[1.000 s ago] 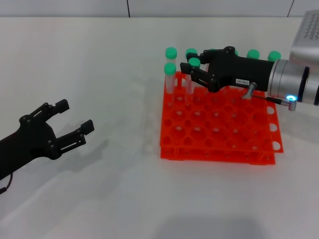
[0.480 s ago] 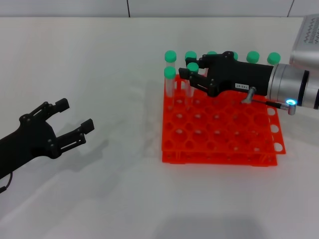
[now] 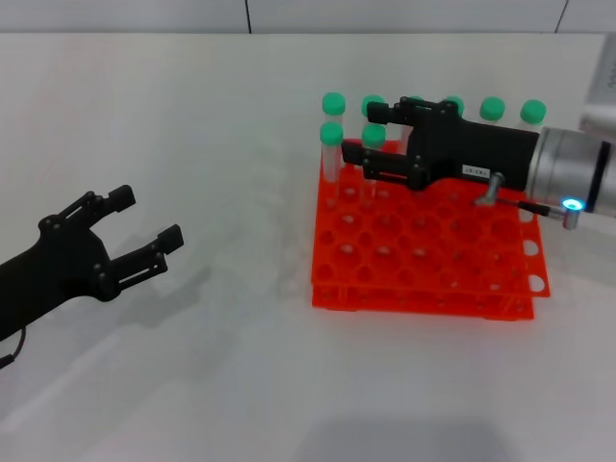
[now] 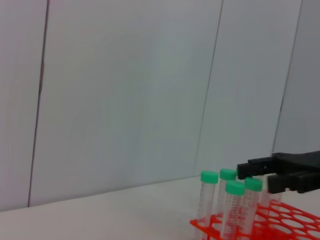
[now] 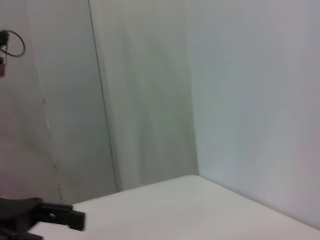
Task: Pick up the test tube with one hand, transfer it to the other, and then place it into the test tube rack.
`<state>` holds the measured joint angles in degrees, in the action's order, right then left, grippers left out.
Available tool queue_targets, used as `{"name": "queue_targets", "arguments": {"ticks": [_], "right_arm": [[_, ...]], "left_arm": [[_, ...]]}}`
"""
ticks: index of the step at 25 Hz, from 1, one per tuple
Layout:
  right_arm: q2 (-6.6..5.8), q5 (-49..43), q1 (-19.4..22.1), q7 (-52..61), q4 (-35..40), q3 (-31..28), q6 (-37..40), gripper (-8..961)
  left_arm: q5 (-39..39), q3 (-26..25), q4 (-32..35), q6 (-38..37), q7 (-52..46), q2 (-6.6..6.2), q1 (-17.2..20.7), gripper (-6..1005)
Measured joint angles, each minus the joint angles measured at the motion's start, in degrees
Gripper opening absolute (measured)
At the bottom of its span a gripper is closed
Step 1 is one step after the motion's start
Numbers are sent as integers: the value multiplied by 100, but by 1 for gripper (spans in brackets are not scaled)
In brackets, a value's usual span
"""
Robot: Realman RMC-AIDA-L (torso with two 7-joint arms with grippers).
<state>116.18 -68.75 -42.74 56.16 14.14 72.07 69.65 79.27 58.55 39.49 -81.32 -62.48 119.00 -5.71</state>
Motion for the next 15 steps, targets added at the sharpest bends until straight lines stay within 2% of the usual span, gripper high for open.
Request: {"name": "queue_targets", "arguments": {"ticks": [3,9,13,15], "right_arm": [[-39,-44,199,99,197,19,296,616],[-192,-372,846,447,1011,147,683,693],[-399,-676,1306,625,1558,110,841,755],[-597,-734,1415,631,1612,106,1036,789]], "left_arm": [[0,-2,10,-45,-61,-20,-17,885],[107,0,183,-271,-582,-207,-81,885],[617,1,263,-479,-1147,-347,-406,885],[896,1,262,-662,-1386,-443,-622,885]]}}
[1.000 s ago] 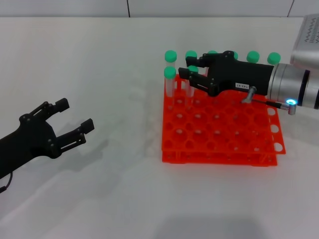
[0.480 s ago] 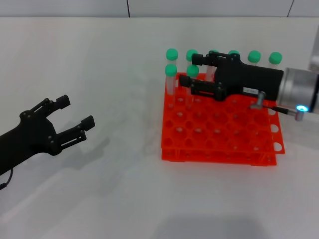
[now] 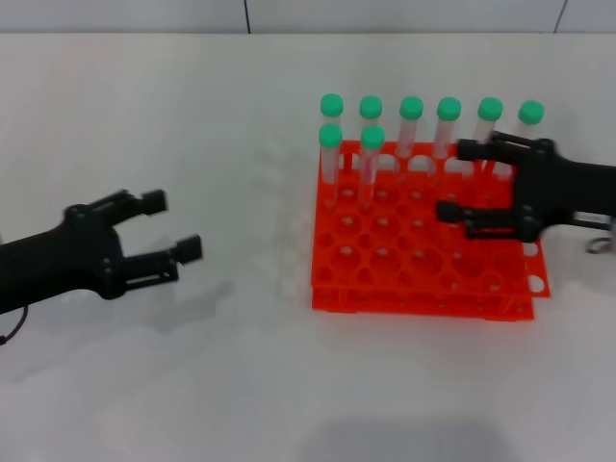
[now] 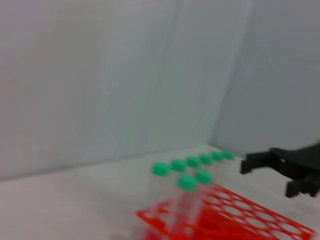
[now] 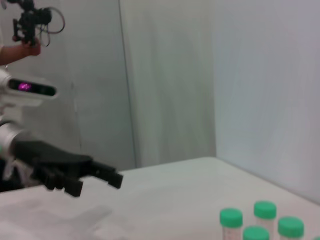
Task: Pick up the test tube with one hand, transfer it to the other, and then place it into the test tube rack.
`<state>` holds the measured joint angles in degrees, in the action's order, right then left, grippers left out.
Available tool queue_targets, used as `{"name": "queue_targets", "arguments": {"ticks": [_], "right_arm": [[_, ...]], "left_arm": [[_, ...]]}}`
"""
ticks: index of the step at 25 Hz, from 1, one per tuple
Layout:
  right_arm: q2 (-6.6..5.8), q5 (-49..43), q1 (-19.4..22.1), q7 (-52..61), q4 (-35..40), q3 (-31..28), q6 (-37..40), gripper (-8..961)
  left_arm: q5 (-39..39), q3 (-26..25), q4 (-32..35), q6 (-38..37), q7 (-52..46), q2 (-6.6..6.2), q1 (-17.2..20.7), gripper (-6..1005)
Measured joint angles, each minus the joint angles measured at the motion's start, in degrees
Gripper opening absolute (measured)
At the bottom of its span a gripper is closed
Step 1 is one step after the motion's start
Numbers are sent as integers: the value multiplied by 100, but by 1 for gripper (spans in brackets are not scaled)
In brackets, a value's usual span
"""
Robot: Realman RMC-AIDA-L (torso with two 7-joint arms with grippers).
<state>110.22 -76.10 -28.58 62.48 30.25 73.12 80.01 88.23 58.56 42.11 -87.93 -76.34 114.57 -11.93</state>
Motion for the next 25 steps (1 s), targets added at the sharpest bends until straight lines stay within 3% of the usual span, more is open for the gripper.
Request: {"name": "queue_targets", "arguments": {"ticks": [3,7,15,25], "right_arm": [[-241,-49,12,2,-107,-1,318,842],[-416,-245,-4,2,-195,-5,568,877],[-381,-517,14,8,-213,-9,534,877],[-391,-683,-36,19,-296,-13,539,876]], "left_arm": [[367,-1,-3,-276,-259,-121,-303,885],[707,-2,-1,-530,-564,-284,-682,885],[1198,-2,-1,-700,-913,-436,-1243,885],[1491,-2,171,-716,-1168,-467,-1453,885]]}}
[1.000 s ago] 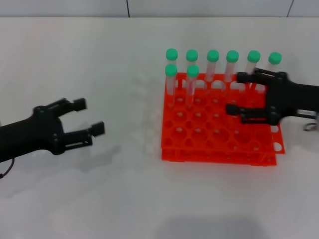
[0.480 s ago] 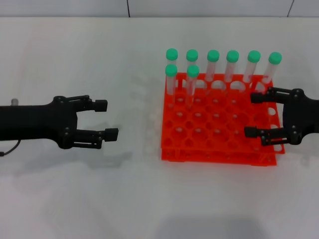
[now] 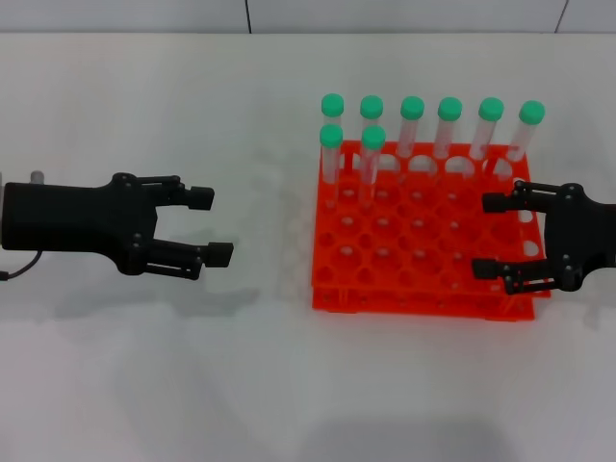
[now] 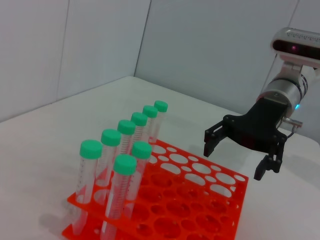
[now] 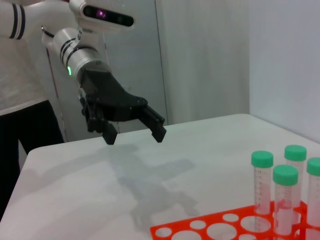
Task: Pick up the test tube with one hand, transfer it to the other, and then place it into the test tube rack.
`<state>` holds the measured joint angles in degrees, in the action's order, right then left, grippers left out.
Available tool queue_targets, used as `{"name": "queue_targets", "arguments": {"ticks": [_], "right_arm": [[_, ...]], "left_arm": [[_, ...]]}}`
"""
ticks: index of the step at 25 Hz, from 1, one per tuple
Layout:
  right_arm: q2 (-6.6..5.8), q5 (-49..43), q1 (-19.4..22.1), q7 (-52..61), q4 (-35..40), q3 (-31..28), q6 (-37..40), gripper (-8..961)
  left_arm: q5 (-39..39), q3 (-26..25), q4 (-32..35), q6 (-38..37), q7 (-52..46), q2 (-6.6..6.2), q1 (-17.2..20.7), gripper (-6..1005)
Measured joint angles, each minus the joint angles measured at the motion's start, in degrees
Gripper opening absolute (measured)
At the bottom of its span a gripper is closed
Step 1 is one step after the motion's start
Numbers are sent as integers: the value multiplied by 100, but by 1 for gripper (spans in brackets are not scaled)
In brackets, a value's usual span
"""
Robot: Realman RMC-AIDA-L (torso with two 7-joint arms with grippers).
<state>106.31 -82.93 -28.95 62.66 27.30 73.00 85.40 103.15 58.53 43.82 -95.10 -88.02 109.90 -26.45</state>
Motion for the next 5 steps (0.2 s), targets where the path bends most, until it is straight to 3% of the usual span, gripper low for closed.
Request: {"name": "queue_targets", "arguments": {"ticks": [5], "right_arm": [[-30,-5,0,1,0,-13,-13,876]], "left_arm": [[117,0,20,-7,-58,-15,-54,885]]}}
